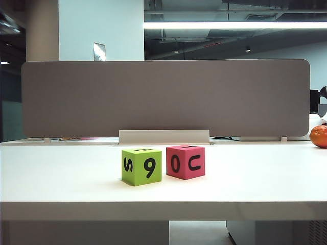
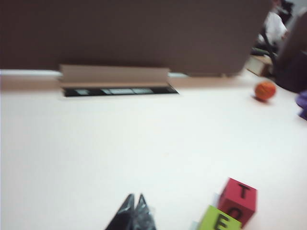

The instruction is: Stack one letter block on top of another letter block.

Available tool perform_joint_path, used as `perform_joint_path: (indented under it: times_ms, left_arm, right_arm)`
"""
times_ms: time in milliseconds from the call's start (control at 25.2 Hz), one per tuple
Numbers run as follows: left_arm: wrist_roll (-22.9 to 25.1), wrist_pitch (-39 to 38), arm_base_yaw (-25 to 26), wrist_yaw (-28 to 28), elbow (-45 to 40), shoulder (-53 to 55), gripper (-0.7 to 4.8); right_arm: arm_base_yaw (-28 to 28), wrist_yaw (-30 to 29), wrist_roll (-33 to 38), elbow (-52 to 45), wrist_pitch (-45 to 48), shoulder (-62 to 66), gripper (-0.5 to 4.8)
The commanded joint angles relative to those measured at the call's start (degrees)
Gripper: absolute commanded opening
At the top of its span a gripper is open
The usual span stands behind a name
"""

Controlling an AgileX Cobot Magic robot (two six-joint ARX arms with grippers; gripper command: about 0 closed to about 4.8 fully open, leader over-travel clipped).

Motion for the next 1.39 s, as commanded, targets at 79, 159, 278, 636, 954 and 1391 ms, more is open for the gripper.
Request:
perform_joint_path:
  times_ms: [79,159,278,636,954,1391]
  left_arm:
    - [-0.1,2.1,-4.4,-0.1,2.2,7.7,0.01]
    - [-0.1,2.2,-6.3,0.0,3.3,11.9,0.41]
    - [-0.1,2.4,-9.2,-0.2,4.6,17.4,1.00]
    - [-0.1,5.7,-15.6,-0.3,8.4,32.7,1.38]
    - [0.5,5.7,-19.3,-0.4,13.1,40.5,1.56]
    - [8.0,5.5,-25.1,-4.3,17.4,47.1,3.81]
  right_arm:
    - [0.2,0.0,0.2,-0.3,0.6,-0.1,-0.01]
    - [0.3,0.0,0.2,-0.3,0.6,-0.1,-0.01]
    - [0.3,0.0,0.2,-0.3,0.6,-0.1,-0.01]
    - [0.3,0.0,0.2,-0.3,0.6,-0.1,-0.01]
    - [0.3,0.0,0.2,-0.3,0.6,-0.1,-0.01]
    - [0.3,0.0,0.2,-0.3,0.5,-0.1,-0.01]
